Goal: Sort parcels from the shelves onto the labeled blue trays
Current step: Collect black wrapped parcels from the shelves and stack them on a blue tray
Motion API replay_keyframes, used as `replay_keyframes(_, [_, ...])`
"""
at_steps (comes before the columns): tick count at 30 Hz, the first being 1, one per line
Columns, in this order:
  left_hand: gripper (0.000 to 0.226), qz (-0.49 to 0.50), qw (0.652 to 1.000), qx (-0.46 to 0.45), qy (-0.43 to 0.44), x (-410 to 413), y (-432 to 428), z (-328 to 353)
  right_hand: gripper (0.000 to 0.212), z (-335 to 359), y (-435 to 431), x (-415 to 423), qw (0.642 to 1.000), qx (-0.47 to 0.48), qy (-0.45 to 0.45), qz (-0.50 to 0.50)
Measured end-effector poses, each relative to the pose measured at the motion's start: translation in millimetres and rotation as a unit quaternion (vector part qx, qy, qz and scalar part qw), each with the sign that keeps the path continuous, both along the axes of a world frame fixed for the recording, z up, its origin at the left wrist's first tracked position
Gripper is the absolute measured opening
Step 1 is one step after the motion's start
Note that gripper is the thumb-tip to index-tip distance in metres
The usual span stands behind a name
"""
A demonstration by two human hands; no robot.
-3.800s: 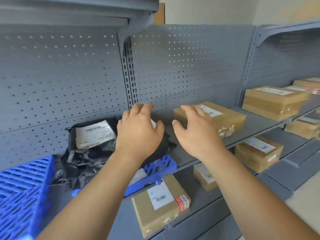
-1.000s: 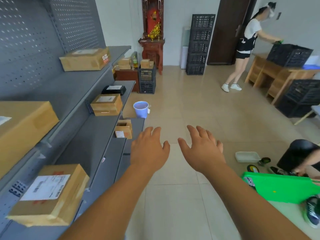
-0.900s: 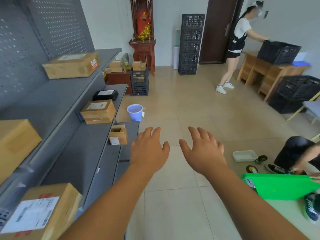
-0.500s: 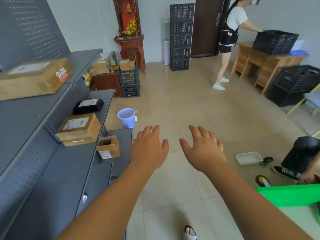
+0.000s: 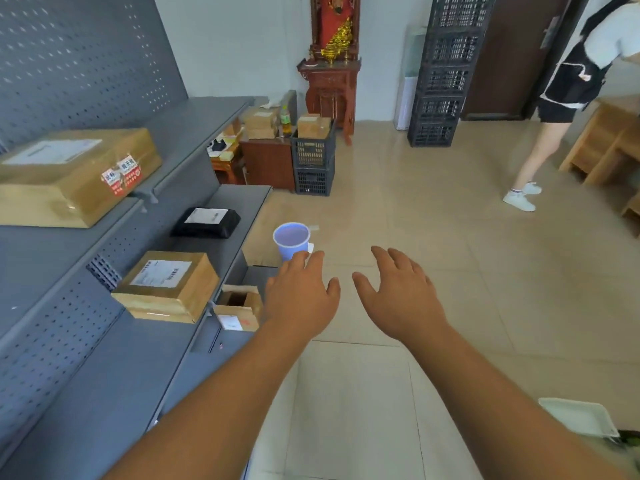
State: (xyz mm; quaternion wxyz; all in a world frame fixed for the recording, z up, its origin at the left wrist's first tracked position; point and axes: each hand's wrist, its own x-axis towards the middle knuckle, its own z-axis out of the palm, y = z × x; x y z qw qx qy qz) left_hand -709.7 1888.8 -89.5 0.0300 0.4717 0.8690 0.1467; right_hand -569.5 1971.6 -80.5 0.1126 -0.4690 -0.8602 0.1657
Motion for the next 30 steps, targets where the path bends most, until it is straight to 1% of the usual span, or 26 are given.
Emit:
replay_keyframes(5, [0.045, 0.018, 1.000, 0.018, -0.006, -74, 62, -10, 0.066, -9, 68, -76, 1.000, 0.007, -0.002, 0.022])
replay_keyframes(9, [0.049, 0.010, 0.999, 0.032, -0.019, -137, 115, -12, 0.066, -11, 119, -137, 1.000, 0.003, -0.011, 0.012])
replay_keyframes(15, [0.052, 0.000, 1.000, 0.011, -0.010, -211, 188, -12, 0.063, -11, 187, -209, 1.000, 0.005, -0.010, -0.014])
replay_keyframes(20, [0.051, 0.007, 1.000, 0.006, -0.016, -257, 239, -17, 0.060, -15, 240, -257, 1.000, -0.004, -0.005, -0.012])
replay_keyframes(25, [0.051, 0.040, 0.999, -0.005, -0.022, -299, 288, -29, 0.060, -26, 298, -305, 1.000, -0.008, -0.002, 0.021])
replay_keyframes(30, [0.048, 0.103, 0.994, -0.030, -0.030, -336, 344, -40, 0.058, -37, 368, -351, 0.996, -0.025, 0.005, 0.089])
